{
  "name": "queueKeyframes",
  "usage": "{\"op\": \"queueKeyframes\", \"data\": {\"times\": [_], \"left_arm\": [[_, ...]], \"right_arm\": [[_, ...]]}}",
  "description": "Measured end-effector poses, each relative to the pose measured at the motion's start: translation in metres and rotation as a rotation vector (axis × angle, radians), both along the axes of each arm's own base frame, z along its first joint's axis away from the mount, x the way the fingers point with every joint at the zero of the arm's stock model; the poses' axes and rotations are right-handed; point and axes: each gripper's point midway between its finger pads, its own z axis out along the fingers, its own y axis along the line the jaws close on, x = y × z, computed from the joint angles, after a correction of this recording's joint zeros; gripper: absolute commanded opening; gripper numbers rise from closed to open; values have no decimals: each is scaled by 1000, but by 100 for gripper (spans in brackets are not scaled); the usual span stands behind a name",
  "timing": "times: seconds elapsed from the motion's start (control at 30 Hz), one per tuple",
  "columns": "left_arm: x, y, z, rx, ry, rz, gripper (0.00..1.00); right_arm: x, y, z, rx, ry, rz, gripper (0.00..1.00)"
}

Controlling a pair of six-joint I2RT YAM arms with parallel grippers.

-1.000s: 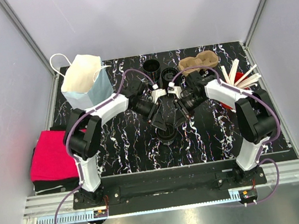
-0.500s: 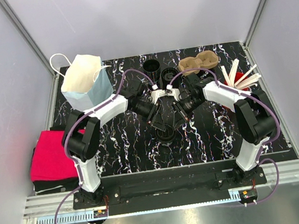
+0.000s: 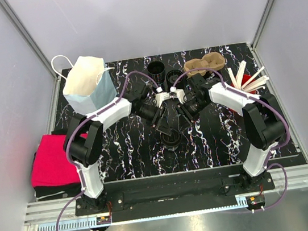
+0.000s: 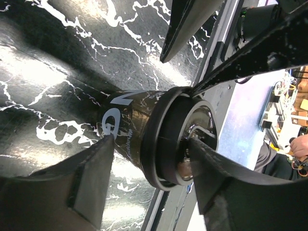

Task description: Pack the takeout coffee

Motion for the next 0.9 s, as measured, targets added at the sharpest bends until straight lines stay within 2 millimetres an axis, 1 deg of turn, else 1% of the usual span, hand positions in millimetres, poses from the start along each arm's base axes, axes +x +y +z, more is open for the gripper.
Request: {"op": "queueKeyframes", "data": {"times": [0.23, 0.37, 0.53, 0.7, 0.9], "left_arm": [[7, 0, 6, 4, -21, 6, 68], [14, -1, 11, -6, -42, 10, 68], [14, -1, 11, -8, -48, 6, 68], [15, -1, 10, -9, -50, 6, 68], [17, 1, 11, -10, -49, 12, 68]], "right_arm": [[1, 0, 0, 1, -11, 5, 47], [2, 0, 3, 4, -22, 10, 51], [0, -1, 6, 2, -16, 9, 57], [2, 0, 12, 26, -15, 6, 64], [2, 5, 21, 65, -7, 9, 66]]}}
